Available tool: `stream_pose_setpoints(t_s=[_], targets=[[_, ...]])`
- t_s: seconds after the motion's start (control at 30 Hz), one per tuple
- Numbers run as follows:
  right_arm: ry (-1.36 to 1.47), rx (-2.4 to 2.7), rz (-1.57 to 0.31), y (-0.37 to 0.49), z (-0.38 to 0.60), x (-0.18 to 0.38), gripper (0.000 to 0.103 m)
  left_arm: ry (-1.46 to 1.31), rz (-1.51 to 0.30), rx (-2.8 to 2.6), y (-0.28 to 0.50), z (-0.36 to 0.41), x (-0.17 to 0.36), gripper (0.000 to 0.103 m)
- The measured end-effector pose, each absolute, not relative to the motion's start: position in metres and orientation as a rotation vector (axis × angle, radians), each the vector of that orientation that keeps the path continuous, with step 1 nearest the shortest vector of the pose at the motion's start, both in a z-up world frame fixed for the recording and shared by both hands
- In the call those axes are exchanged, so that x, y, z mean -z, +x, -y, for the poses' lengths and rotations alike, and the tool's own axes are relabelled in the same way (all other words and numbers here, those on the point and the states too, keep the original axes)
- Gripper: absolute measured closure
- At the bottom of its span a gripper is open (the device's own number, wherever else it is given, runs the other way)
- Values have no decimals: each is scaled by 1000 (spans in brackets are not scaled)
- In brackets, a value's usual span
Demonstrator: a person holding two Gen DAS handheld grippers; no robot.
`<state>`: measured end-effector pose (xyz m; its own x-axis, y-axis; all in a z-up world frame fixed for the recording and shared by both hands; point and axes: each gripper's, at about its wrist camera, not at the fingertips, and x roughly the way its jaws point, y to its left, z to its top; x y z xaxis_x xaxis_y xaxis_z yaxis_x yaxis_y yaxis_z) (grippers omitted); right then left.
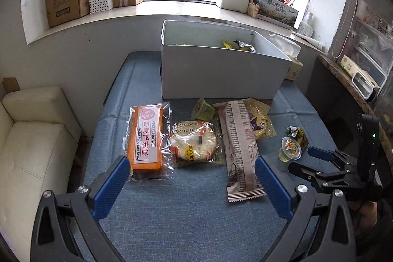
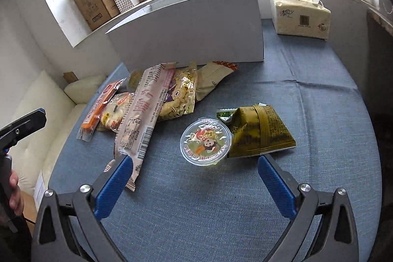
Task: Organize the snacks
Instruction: 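Grasp the round jelly cup with the right tool while the left grasps the orange flatbread pack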
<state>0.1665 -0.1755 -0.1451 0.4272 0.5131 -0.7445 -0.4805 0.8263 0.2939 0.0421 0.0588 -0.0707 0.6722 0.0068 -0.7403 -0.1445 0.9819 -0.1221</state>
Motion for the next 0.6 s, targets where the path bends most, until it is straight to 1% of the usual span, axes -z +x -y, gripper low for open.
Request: stream_pose_setpoints(t_s=[0.33, 0.37, 0.4, 0.47, 0.5, 0.6], targets=[[-13, -621, -939, 190, 154, 151, 1, -167, -848, -80, 43, -54, 79, 0], [-27, -615, -943, 191, 151, 152, 9, -168, -851, -82, 43, -54, 80, 0], [-45, -611, -957, 191, 149, 155, 28, -170, -853, -82, 43, -53, 81, 0], [-99, -564, -969, 191, 145, 160, 51, -173, -856, -82, 43, -54, 82, 0], [-121, -557, -958, 189, 145, 159, 53, -172, -857, -84, 43, -54, 82, 0], [-112, -584, -967, 185, 146, 156, 53, -174, -856, -85, 44, -56, 82, 0]])
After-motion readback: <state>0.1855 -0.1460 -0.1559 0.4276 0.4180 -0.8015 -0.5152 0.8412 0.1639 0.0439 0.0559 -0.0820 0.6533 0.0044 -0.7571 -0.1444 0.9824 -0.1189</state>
